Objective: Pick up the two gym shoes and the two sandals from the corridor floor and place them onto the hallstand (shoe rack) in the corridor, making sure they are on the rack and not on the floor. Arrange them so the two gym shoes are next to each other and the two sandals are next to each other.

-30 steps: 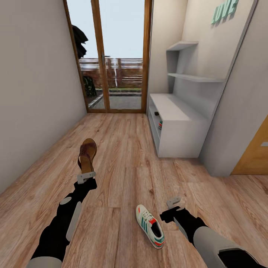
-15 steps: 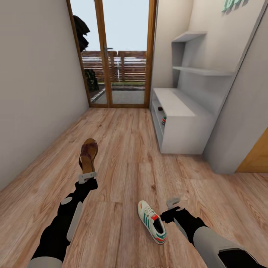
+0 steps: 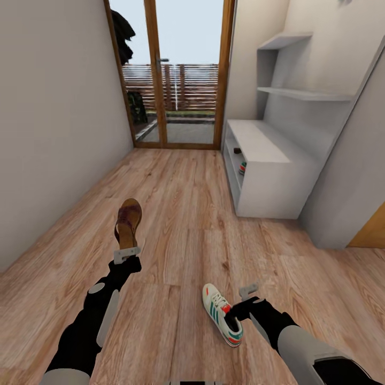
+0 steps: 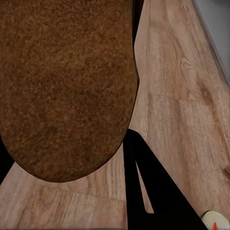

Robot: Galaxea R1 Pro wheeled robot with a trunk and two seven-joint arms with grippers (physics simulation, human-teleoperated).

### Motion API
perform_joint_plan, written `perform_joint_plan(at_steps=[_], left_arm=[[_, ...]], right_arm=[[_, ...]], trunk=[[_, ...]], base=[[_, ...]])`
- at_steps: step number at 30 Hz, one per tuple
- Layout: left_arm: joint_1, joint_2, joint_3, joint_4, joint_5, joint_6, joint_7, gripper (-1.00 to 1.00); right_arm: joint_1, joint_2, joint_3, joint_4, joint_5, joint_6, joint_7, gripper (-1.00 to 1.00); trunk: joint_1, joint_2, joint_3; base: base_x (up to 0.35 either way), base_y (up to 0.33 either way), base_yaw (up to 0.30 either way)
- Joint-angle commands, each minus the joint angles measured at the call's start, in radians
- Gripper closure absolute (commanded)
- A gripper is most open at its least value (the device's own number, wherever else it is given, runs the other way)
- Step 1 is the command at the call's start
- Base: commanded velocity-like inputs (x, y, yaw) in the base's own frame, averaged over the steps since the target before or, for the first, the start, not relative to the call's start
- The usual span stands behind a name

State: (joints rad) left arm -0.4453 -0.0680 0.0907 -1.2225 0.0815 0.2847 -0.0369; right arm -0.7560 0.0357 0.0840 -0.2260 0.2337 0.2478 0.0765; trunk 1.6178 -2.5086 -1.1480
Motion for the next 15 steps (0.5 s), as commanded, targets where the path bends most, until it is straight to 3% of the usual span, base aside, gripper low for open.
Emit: perform_joint_plan(at_steps=[1, 11, 15], left_arm=[[-0.001, -0.001, 0.003, -0.002, 0.006, 0.007, -0.004, 1.0], [-0.001, -0.001, 0.003, -0.002, 0.006, 0.007, -0.004, 1.0], [-0.001, -0.001, 0.003, -0.002, 0.006, 0.007, -0.004, 1.0]], right_arm=[[0.0, 0.0, 0.005, -0.003, 0.007, 0.007, 0.003, -1.0], [0.0, 0.0, 0.005, -0.003, 0.007, 0.007, 0.003, -1.0], [0.0, 0.0, 0.006, -0.008, 0.008, 0.007, 0.0, -1.0]], trunk=[[0.0, -0.001, -0.006], [0.005, -0.003, -0.059], [0.005, -0.003, -0.06]], base=[[0.0, 0.0, 0.003], [0.0, 0.0, 0.0], [0.0, 0.0, 0.0]])
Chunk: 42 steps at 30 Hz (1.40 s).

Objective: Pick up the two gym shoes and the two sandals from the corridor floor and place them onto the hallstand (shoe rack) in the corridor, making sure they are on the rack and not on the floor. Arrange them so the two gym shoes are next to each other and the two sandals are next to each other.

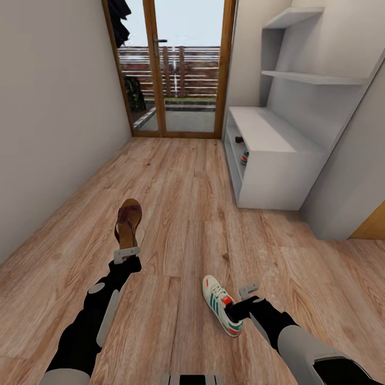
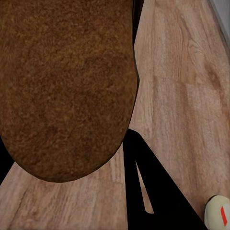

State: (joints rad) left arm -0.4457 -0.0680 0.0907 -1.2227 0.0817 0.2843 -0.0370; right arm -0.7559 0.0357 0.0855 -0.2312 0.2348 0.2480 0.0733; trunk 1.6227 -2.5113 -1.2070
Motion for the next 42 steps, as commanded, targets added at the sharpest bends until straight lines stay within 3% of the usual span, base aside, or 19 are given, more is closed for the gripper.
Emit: perform_joint_plan(at_steps=[1, 14, 30, 42], left_arm=[[0.0, -0.001, 0.003, -0.001, 0.006, 0.007, -0.004, 1.0], [-0.001, -0.001, 0.003, -0.001, 0.006, 0.007, -0.004, 1.0], [0.0, -0.001, 0.003, 0.0, 0.007, 0.007, -0.004, 1.0], [0.0, -0.002, 0.001, 0.0, 0.007, 0.007, -0.004, 1.0]], right_arm=[[0.0, 0.0, 0.005, -0.005, 0.007, 0.007, 0.003, -1.0], [0.0, 0.001, 0.005, -0.085, 0.008, 0.011, 0.007, -1.0], [-0.002, 0.009, 0.009, -0.091, 0.008, 0.01, 0.007, -1.0], [-0.002, 0.007, 0.01, -0.091, 0.008, 0.01, 0.006, -1.0]], trunk=[[0.0, 0.0, -0.001], [0.0, 0.0, -0.001], [0.0, 0.0, -0.001], [0.005, -0.003, -0.063]], base=[[0.0, 0.0, 0.0], [0.0, 0.0, 0.0], [0.0, 0.0, 0.0], [0.0, 0.0, 0.0]])
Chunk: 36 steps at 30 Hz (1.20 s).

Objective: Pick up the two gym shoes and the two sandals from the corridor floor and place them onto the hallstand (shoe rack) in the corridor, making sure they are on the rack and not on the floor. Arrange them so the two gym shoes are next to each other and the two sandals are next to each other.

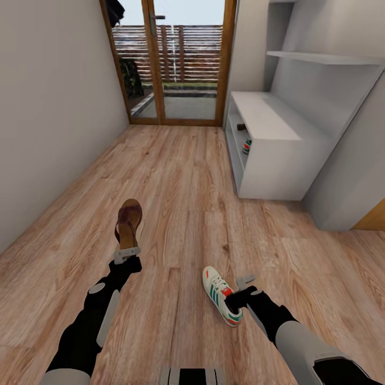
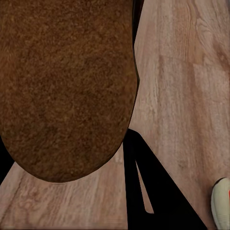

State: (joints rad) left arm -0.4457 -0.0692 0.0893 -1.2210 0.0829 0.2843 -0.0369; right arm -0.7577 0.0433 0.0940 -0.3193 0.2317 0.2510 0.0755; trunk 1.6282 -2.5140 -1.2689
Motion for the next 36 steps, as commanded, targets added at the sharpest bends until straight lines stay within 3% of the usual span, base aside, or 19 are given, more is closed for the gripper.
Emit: perform_joint_plan(at_steps=[1, 7, 13, 22, 34, 36], left_arm=[[-0.001, -0.001, 0.003, -0.002, 0.006, 0.007, -0.004, 1.0], [0.0, -0.001, 0.003, -0.002, 0.006, 0.007, -0.004, 1.0], [0.0, -0.001, 0.003, -0.002, 0.006, 0.007, -0.004, 1.0], [0.0, -0.001, 0.003, -0.002, 0.006, 0.007, -0.004, 1.0], [-0.001, -0.002, -0.021, -0.015, 0.005, 0.01, -0.004, 1.0], [-0.001, -0.003, -0.023, -0.016, 0.005, 0.01, -0.004, 1.0]], right_arm=[[0.0, 0.0, 0.001, -0.002, 0.011, 0.007, 0.004, -1.0], [0.0, 0.001, 0.001, -0.002, 0.011, 0.007, 0.004, -1.0], [0.0, 0.001, 0.001, -0.001, 0.011, 0.007, 0.004, -1.0], [0.0, 0.0, 0.001, -0.002, 0.011, 0.007, 0.003, -1.0], [0.0, 0.0, 0.001, -0.002, 0.011, 0.007, 0.001, -1.0], [0.0, 0.0, 0.001, -0.002, 0.011, 0.007, 0.001, -1.0]], trunk=[[0.0, -0.001, -0.006], [0.003, -0.002, -0.039], [0.003, -0.002, -0.049], [0.007, -0.004, -0.094], [0.007, -0.004, -0.095], [0.008, -0.005, -0.103]], base=[[0.0, 0.0, 0.0], [0.0, 0.0, 0.0], [0.0, 0.0, 0.0], [0.0, 0.0, 0.0], [0.0, 0.0, 0.0], [0.0, 0.0, 0.0]])
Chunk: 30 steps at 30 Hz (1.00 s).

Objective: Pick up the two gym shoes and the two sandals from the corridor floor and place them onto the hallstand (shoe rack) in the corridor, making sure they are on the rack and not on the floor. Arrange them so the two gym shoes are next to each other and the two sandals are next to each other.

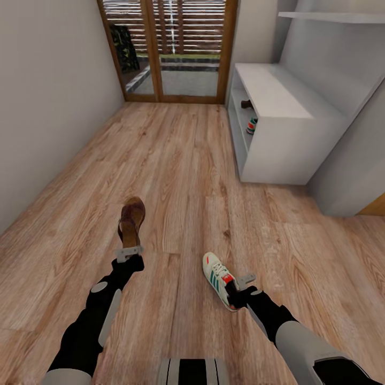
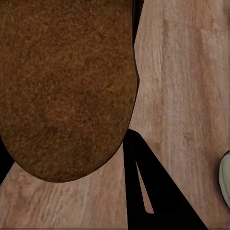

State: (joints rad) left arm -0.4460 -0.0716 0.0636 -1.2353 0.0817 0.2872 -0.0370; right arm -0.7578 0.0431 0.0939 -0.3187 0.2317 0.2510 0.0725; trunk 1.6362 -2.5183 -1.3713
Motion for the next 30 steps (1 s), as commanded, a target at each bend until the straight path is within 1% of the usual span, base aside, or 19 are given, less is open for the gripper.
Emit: perform_joint_plan(at_steps=[1, 16, 27, 30], left_arm=[[0.0, -0.002, 0.002, -0.002, 0.006, 0.007, -0.004, 1.0], [0.0, -0.005, -0.001, -0.003, 0.007, 0.007, -0.004, 1.0], [0.0, -0.005, -0.001, -0.003, 0.007, 0.006, -0.004, 1.0], [0.0, -0.005, -0.001, -0.003, 0.007, 0.006, -0.004, 1.0]], right_arm=[[0.0, 0.0, 0.001, -0.002, 0.011, 0.007, 0.004, -1.0], [0.0, 0.0, 0.001, -0.003, 0.011, 0.007, 0.006, -1.0], [0.0, 0.0, 0.0, -0.004, 0.011, 0.006, 0.006, -1.0], [0.0, 0.0, 0.0, -0.004, 0.011, 0.006, 0.006, -1.0]], trunk=[[0.0, -0.001, -0.005], [0.007, -0.004, -0.08], [0.007, -0.004, -0.082], [0.008, -0.005, -0.093]], base=[[0.0, 0.0, 0.0], [0.0, 0.0, 0.0], [0.0, 0.0, 0.0], [0.0, 0.0, 0.0]])
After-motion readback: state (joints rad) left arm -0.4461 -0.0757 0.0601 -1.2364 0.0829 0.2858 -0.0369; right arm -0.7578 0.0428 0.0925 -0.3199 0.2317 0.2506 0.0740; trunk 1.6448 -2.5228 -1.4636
